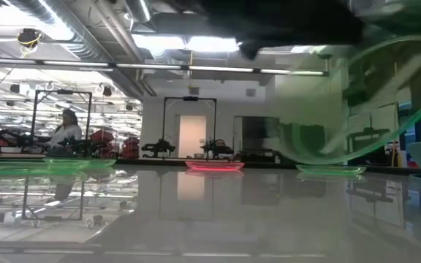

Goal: Stack plastic plates
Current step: Stack the light green plate on top of the brown plate

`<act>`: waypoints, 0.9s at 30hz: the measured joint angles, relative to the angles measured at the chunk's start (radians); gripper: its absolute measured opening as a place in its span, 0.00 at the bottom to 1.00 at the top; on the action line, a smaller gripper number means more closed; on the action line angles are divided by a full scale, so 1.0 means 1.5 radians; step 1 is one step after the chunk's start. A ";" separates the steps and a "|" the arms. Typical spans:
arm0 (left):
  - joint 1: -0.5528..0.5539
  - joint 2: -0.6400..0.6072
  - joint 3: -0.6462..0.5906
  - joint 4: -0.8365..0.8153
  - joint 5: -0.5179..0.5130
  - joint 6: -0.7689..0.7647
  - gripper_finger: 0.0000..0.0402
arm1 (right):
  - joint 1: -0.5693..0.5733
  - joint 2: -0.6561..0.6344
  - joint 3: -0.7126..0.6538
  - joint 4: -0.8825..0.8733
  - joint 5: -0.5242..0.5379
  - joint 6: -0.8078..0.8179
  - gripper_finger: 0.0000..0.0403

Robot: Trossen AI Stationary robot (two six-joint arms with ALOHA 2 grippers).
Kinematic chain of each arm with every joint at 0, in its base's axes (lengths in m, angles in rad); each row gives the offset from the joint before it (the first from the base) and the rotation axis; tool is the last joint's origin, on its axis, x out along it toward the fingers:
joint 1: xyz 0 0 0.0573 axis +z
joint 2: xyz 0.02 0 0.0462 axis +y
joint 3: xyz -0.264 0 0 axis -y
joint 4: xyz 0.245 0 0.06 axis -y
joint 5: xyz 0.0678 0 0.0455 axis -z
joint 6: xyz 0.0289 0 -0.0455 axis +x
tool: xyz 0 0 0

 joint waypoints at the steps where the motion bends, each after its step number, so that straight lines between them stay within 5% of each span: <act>1: 0.000 0.015 0.022 0.000 0.004 0.009 0.00 | 0.000 0.000 0.000 0.000 0.000 0.000 0.42; 12: -0.006 0.157 0.263 -0.026 0.120 0.121 0.00 | 0.000 0.000 0.000 -0.001 -0.001 0.000 0.42; 27: 0.028 0.223 0.281 0.007 0.145 0.096 0.06 | 0.000 0.000 0.000 -0.017 -0.001 -0.001 0.42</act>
